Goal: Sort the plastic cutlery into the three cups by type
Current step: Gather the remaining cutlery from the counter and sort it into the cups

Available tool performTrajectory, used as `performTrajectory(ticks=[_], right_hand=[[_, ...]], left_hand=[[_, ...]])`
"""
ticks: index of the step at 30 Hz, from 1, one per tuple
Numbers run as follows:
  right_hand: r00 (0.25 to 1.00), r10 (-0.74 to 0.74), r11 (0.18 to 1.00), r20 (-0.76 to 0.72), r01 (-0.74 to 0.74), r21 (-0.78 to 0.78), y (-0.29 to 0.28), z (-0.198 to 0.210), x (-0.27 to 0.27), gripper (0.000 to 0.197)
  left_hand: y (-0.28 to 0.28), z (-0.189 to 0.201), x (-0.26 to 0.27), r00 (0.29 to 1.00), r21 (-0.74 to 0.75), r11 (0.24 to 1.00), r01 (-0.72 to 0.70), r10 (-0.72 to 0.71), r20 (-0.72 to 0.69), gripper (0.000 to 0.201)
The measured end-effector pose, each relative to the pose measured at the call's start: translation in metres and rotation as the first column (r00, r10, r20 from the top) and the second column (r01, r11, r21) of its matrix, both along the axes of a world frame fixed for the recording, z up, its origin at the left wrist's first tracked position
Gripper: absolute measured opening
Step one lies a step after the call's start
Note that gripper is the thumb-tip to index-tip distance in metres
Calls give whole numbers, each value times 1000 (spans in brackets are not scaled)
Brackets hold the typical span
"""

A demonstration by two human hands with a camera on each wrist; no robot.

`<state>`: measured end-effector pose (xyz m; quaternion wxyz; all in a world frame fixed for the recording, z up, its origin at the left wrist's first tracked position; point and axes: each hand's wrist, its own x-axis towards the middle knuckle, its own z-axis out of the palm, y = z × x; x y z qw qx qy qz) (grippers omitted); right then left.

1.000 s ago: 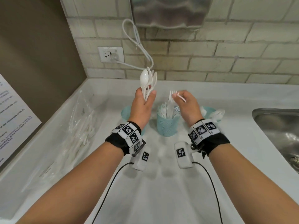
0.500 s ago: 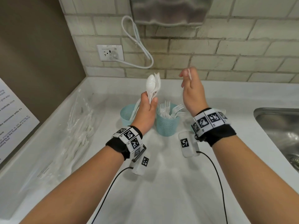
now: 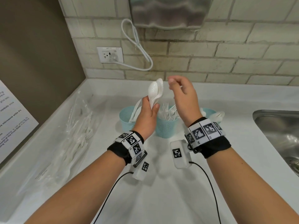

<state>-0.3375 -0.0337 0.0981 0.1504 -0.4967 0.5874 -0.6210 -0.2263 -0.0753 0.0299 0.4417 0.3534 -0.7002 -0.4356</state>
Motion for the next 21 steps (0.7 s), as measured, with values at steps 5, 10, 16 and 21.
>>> performTrajectory(ticks=[5, 10, 16, 21], right_hand=[[987, 60, 996, -150, -51, 66, 0, -3, 12, 34], [990, 119, 984, -73, -108, 143, -3, -2, 8, 40], [986, 152, 979, 76, -160, 126, -1, -3, 10, 31], [987, 115, 991, 109, -121, 51, 3, -1, 6, 28]], left_hand=[[4, 3, -2, 999, -20, 1000, 14, -15, -32, 20], [12, 6, -1, 985, 95, 991, 93, -77, -157, 32], [13, 17, -1, 970, 273, 955, 120, -55, -236, 38], [12, 21, -1, 965, 243, 958, 153, -91, -247, 37]])
